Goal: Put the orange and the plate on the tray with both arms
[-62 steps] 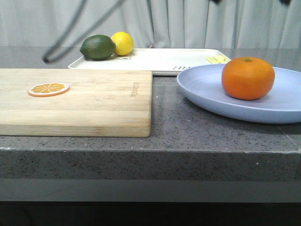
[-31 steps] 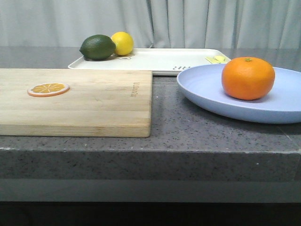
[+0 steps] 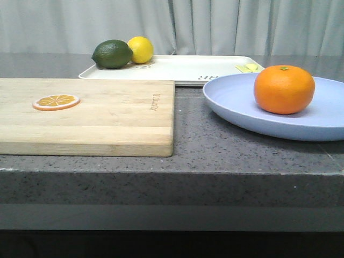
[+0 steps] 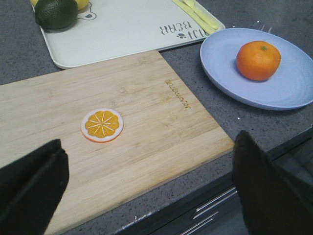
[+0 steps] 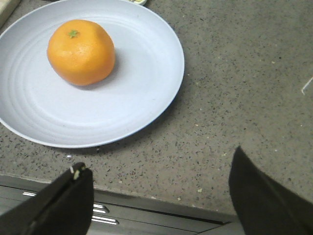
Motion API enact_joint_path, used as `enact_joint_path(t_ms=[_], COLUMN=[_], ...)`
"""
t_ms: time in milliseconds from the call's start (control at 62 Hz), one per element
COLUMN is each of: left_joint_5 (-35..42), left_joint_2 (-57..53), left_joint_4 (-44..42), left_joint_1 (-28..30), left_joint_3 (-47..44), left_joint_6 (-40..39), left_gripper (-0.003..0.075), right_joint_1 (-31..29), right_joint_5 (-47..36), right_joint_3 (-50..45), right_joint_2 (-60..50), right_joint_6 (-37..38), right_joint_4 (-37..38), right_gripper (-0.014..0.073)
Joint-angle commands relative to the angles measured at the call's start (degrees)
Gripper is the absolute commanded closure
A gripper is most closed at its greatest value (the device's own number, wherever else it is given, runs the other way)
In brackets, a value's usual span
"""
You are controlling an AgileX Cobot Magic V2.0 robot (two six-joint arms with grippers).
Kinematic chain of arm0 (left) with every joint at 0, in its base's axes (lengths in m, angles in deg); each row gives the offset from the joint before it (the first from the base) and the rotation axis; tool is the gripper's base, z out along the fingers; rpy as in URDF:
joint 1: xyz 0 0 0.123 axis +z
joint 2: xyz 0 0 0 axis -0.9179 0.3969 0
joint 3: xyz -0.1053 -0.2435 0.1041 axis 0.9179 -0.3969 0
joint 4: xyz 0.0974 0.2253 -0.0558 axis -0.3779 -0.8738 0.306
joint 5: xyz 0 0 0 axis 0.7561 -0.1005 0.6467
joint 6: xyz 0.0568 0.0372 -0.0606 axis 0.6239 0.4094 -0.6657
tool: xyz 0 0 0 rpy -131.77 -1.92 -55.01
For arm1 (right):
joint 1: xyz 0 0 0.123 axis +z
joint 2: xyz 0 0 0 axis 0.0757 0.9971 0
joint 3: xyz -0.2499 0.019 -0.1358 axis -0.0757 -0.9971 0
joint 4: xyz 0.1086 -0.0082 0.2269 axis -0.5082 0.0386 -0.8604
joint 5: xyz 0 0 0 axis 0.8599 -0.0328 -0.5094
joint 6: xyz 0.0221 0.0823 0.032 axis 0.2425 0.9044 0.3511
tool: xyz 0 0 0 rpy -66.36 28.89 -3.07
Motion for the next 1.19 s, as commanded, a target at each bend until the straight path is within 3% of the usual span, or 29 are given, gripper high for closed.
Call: enact_joint_path(t_ms=[0, 226, 533, 694, 807, 968, 1098, 1178], left_joint_5=[4.31, 4.91, 6.25, 6.25, 6.25, 6.25, 6.25, 6.25], left_joint_2=[-2.91, -4.28, -4.28, -4.28, -4.28, -4.28, -4.28, -4.28], left_joint_4=[0.85, 0.85, 0.75, 0.19, -0.63, -0.63, -0.63, -0.63], left_joint_1=[0.29, 0.29, 0.29, 0.29, 0.29, 0.29, 0.29, 0.29], left_joint_3=[-0.72, -1.65, -1.65, -1.65, -1.65, -1.65, -1.65, -1.65], left_joint_6=[-0.57, -0.57, -0.47, 0.0, 0.0, 0.0, 0.0, 0.0], left_gripper=[0.006, 0.006, 0.006, 0.006, 0.006, 0.006, 0.006, 0.006], right_joint_1=[0.05, 0.05, -0.18, -6.75, -13.39, -22.51, -26.91, -27.35], right_joint_5=[-2.51, 2.82, 11.26, 12.35, 12.38, 12.89, 14.62, 15.11], right_joint_3=[1.52, 4.81, 16.13, 20.07, 20.31, 20.3, 20.3, 20.3], right_joint_2=[0.53, 6.59, 23.0, 29.51, 32.81, 37.37, 40.88, 43.16], right_joint_6=[0.62, 8.51, 7.28, 7.22, 2.49, -8.2, -14.52, -15.83], right_joint_4=[0.86, 0.79, 0.85, 0.58, -7.22, -25.96, -37.51, -40.43], right_gripper=[0.0013, 0.0021, 0.0164, 0.0164, 0.0164, 0.0164, 0.0164, 0.0165])
